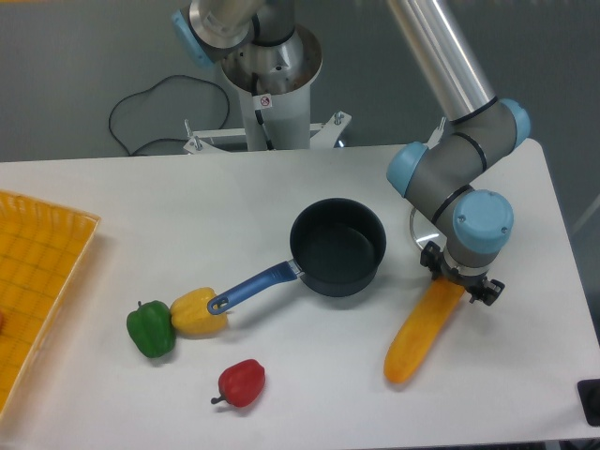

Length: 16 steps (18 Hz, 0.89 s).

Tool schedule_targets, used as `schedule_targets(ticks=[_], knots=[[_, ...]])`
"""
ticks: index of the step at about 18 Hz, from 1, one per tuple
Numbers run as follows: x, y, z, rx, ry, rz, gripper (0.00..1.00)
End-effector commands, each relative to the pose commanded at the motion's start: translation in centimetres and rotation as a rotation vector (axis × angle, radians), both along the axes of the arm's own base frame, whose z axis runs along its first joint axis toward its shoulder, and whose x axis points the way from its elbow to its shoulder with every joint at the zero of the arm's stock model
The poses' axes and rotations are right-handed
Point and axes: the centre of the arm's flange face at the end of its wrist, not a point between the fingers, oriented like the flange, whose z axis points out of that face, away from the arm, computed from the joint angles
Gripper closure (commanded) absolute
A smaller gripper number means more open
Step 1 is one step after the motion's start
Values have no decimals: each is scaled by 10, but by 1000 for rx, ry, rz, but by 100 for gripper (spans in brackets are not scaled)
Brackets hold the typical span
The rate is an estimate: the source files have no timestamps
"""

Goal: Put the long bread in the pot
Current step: 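Move the gripper down over the bread's end and close on it, then lift the bread and swing it over the dark saucepan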

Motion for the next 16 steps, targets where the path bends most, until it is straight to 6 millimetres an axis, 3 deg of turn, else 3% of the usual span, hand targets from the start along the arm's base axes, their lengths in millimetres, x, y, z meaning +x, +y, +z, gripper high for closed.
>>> schedule_targets(ticks=[2, 3, 9, 11, 16], knots=[[0, -1, 5, -3, 4, -2, 96], [0, -2, 7, -3, 4, 0, 100], [9, -2, 39, 13, 6, -3, 100], [19, -4, 65, 15, -7, -3, 100], [70, 0, 135, 38, -90, -34, 100]])
